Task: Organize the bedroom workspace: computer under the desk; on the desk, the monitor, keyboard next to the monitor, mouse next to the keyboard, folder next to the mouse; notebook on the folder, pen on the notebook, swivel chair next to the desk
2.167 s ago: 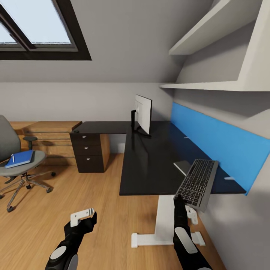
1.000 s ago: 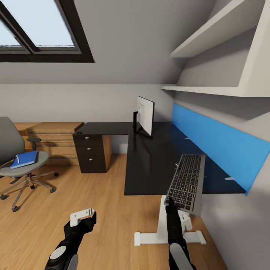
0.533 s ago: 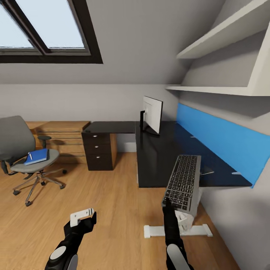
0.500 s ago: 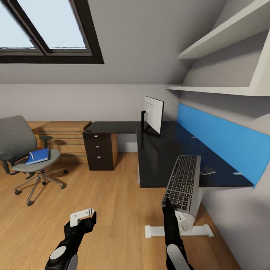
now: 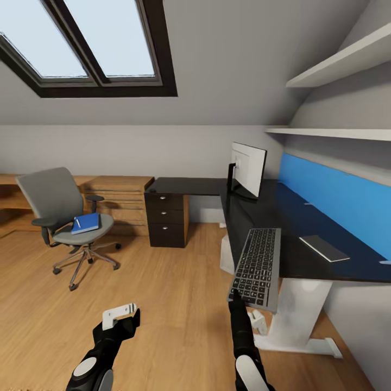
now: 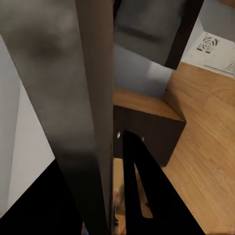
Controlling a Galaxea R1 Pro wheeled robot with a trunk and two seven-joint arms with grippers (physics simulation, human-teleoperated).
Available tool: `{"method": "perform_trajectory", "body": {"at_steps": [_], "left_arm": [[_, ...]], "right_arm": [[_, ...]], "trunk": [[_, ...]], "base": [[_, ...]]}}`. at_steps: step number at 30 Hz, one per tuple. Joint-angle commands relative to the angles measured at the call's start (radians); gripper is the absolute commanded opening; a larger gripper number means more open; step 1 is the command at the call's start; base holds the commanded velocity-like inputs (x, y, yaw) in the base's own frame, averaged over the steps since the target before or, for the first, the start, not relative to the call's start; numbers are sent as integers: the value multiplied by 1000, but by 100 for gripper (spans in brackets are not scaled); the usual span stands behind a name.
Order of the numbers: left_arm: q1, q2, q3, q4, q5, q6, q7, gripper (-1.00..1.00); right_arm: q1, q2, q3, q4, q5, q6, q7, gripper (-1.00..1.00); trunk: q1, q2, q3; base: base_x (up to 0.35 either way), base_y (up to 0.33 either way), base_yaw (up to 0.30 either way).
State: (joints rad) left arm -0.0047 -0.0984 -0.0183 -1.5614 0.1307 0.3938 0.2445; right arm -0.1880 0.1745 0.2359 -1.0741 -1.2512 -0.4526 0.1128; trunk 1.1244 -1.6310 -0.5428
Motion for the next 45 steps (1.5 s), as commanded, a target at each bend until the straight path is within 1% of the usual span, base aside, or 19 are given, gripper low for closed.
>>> {"method": "perform_trajectory", "body": {"at_steps": [1, 3, 8, 9, 10, 20, 26, 40, 45], "left_arm": [[-1, 0, -2, 3, 10, 2, 9, 100], [-1, 0, -2, 7, 10, 1, 8, 100], [0, 0, -2, 10, 11, 3, 7, 100], [0, 0, -2, 10, 12, 3, 6, 100], [0, 0, -2, 10, 13, 3, 6, 100], [-1, 0, 0, 11, 13, -1, 6, 100], [-1, 0, 0, 11, 13, -2, 6, 100], [-1, 0, -2, 11, 10, -3, 7, 100], [0, 0, -2, 11, 10, -3, 7, 100]], "right_arm": [[-1, 0, 3, 0, -8, -5, 10, -100], [-1, 0, 10, 1, -7, -5, 10, -100], [-1, 0, 56, 1, -5, -7, 13, -100], [-1, 0, 71, 0, -4, -8, 16, -100], [-1, 0, 76, 0, -4, -9, 18, -100], [-1, 0, 83, -4, -2, 0, 19, -100], [-1, -6, 84, -4, -2, 0, 20, -100], [-1, -7, 80, -2, -2, -10, 19, -100], [-1, -7, 81, -4, 0, -31, 26, -100]], "trunk": [[0, -1, 0], [0, -1, 2], [0, -1, 6], [0, -1, 6], [0, -1, 6], [0, -1, 7], [0, -1, 7], [0, -1, 7], [0, -1, 7]], "base": [[0, 21, 178], [0, 10, 179], [103, 145, 179], [169, 262, 90], [177, 279, 46], [182, 293, 13], [185, 298, 0], [241, 255, 0], [292, 202, 0]]}}
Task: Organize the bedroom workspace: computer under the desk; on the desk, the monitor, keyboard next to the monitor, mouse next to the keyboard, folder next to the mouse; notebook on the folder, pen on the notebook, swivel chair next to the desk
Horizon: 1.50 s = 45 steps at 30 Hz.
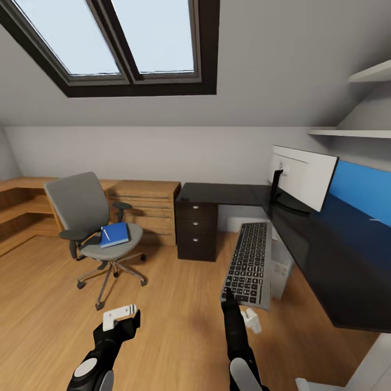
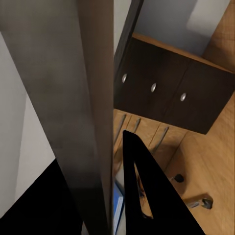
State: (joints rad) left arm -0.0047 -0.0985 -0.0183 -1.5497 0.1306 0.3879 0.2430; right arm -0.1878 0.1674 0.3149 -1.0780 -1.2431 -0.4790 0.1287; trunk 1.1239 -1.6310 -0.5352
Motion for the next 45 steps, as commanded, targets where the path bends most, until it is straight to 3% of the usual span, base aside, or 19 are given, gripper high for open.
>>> {"method": "perform_trajectory", "body": {"at_steps": [1, 26, 33, 38, 40, 43, 45], "left_arm": [[0, 0, -2, -1, 11, 3, 9, 100], [-1, 0, -3, 0, 9, 3, 7, 100], [0, 0, -3, 0, 9, 3, 7, 100], [0, 0, -3, 0, 9, 3, 7, 100], [0, 0, -3, 0, 9, 3, 7, 100], [0, 0, -3, 1, 10, 2, 7, 100], [0, 0, -3, 4, 10, 2, 7, 100]], "right_arm": [[-1, 0, 2, 1, -8, -7, 11, -100], [-1, -5, 4, 1, -7, -3, 10, -100], [-1, -44, 6, -33, -14, 15, 8, -100], [3, -94, 6, -105, -51, 158, 25, -100], [11, -107, 6, -129, -61, 179, 42, -100], [44, -152, 7, -222, -76, 221, 92, -100], [50, -160, 10, -240, -78, 235, 97, -100]], "trunk": [[1, -1, -1], [1, -1, -15], [1, -1, -15], [1, -1, -15], [1, -1, -15], [1, -1, -15], [1, -1, -15]], "base": [[305, 156, 0], [324, 16, -102], [328, 0, -1], [328, 0, 0], [328, 0, 0], [328, 2, 0], [328, 21, 0]]}}
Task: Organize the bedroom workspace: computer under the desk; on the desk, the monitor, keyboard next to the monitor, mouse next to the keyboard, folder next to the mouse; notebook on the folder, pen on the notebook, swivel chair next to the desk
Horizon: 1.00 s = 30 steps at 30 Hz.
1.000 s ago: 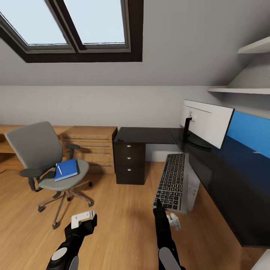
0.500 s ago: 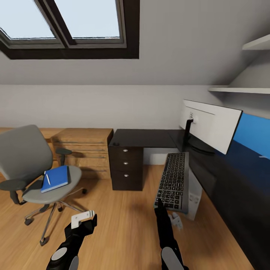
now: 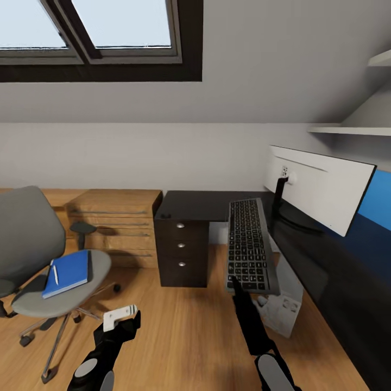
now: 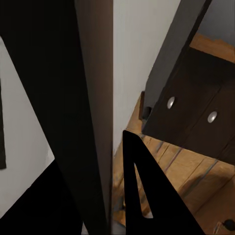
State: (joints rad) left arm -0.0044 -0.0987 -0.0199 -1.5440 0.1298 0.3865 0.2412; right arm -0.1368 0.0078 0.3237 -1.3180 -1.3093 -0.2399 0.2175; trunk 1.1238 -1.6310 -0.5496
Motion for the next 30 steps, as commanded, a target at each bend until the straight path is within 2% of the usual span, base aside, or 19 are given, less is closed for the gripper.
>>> {"method": "perform_trajectory", "body": {"at_steps": [1, 4, 5, 7, 9, 10, 15, 17, 20, 27, 30], "left_arm": [[0, 0, -2, 2, 10, 3, 8, 100], [-1, 0, -2, 6, 10, 3, 8, 100], [-1, 0, -2, 7, 11, 3, 7, 100], [-1, 0, -2, 7, 11, 3, 7, 100], [-1, 0, -2, 7, 11, 3, 7, 100], [-1, 0, -2, 7, 11, 3, 7, 100], [0, 0, -2, 8, 11, 3, 7, 100], [0, 0, -2, 7, 11, 3, 6, 100], [-1, -1, -2, 7, 11, 3, 6, 100], [-1, -1, -3, 8, 11, 3, 7, 100], [-1, -1, -3, 8, 11, 3, 7, 100]], "right_arm": [[3, -5, 5, -11, -13, 10, 11, -100], [8, -11, 12, -24, -15, 38, 16, -100], [9, -13, 9, -27, -20, 109, 17, -100], [9, -13, 3, -27, -42, 164, 19, -100], [9, -13, -2, -28, -84, 205, 19, -100], [9, -16, -5, -28, -135, 234, 19, -100], [10, -33, -8, -27, -310, 312, 14, -100], [10, -35, -9, -27, -347, 325, -4, -100], [10, -35, -8, -29, -366, 331, -36, -100], [10, -31, -6, -24, -372, 330, -50, -100], [10, -27, -1, 17, -370, 328, -52, -100]], "trunk": [[1, 0, -1], [1, 0, -1], [1, 0, -1], [1, 0, -1], [1, 0, -1], [1, 0, -1], [1, 0, -1], [1, 0, -1], [1, 0, -1], [1, 0, -1], [1, 0, -1]], "base": [[328, 47, 0], [328, 72, 0], [328, 91, 0], [328, 93, 0], [328, 96, 0], [328, 99, 0], [328, 106, 0], [328, 117, 0], [328, 122, 0], [328, 127, 0], [328, 128, 0]]}}
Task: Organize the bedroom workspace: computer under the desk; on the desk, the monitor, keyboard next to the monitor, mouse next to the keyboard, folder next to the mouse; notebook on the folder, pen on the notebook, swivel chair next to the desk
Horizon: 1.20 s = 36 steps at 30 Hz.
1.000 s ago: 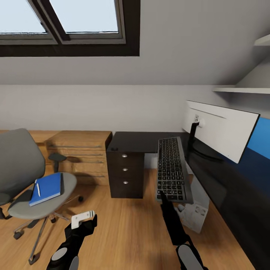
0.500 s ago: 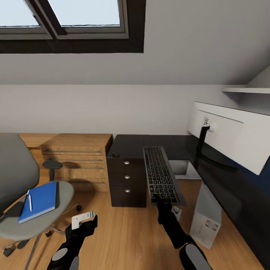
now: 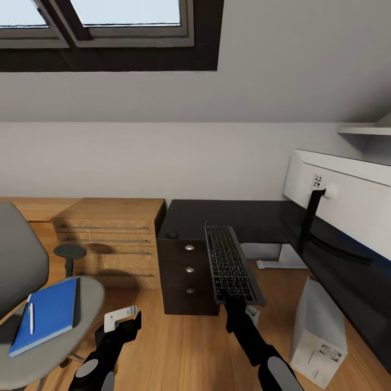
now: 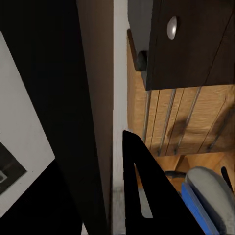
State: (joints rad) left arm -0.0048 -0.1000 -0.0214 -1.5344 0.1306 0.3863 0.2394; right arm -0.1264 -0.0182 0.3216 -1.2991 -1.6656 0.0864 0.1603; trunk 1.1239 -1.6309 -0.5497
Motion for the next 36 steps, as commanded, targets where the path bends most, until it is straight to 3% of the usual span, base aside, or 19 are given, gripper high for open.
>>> {"method": "perform_trajectory", "body": {"at_steps": [1, 7, 21, 36], "left_arm": [[0, 0, -2, -1, 11, 3, 9, 100], [0, 0, -39, 13, 10, 3, 10, 100], [0, 1, -42, 14, 9, 3, 11, 100], [0, 2, -42, 14, 9, 3, 11, 100]], "right_arm": [[-1, -1, 2, 3, -13, 2, 5, -100], [-1, 3, 2, 19, -11, -4, 5, -100], [-1, 3, 0, 20, -12, -4, 4, -100], [-1, 3, 0, 27, -12, -2, 5, -100]], "trunk": [[1, -1, -1], [1, -1, -1], [1, -1, -1], [1, -1, -1]], "base": [[328, 128, 0], [328, 128, 0], [328, 123, 0], [328, -28, 0]]}}
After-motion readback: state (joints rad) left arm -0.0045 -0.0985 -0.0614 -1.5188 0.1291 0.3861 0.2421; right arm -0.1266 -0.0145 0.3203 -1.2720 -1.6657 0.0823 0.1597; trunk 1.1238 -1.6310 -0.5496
